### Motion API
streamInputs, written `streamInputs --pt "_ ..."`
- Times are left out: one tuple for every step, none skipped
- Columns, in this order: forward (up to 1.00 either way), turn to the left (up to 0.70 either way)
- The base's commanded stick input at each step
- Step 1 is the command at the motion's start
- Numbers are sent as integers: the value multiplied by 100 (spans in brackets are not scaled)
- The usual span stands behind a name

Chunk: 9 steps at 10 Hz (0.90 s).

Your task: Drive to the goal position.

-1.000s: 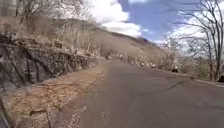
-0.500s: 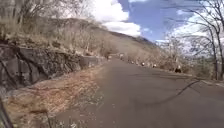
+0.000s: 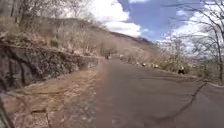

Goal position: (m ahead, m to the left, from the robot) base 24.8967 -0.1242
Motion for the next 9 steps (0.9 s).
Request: streamInputs --pt "70 0" --pt "70 0" --pt "70 0" --pt "70 0" --pt "70 0" --pt "70 0" --pt "70 0" --pt "70 0" --pt "70 0"
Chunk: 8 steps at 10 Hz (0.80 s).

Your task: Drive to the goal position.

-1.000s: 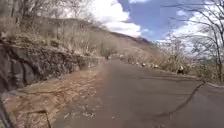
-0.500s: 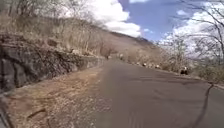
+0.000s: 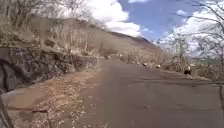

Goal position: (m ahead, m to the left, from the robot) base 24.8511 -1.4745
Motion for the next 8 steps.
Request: streamInputs --pt "70 0" --pt "70 0" --pt "70 0" --pt "70 0" --pt "70 0" --pt "70 0" --pt "70 0" --pt "70 0"
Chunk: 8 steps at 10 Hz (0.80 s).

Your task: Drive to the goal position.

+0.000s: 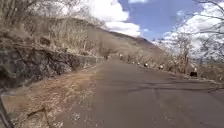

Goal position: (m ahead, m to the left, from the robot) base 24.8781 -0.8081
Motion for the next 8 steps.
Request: streamInputs --pt "70 0" --pt "70 0" --pt "70 0" --pt "70 0" --pt "70 0" --pt "70 0" --pt "70 0" --pt "70 0"
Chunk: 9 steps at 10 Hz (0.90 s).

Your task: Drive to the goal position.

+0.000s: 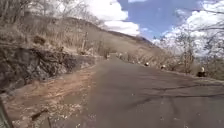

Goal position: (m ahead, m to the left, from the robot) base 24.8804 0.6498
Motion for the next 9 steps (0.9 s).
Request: streamInputs --pt "70 0" --pt "70 0" --pt "70 0" --pt "70 0" --pt "70 0" --pt "70 0" --pt "70 0" --pt "70 0" --pt "70 0"
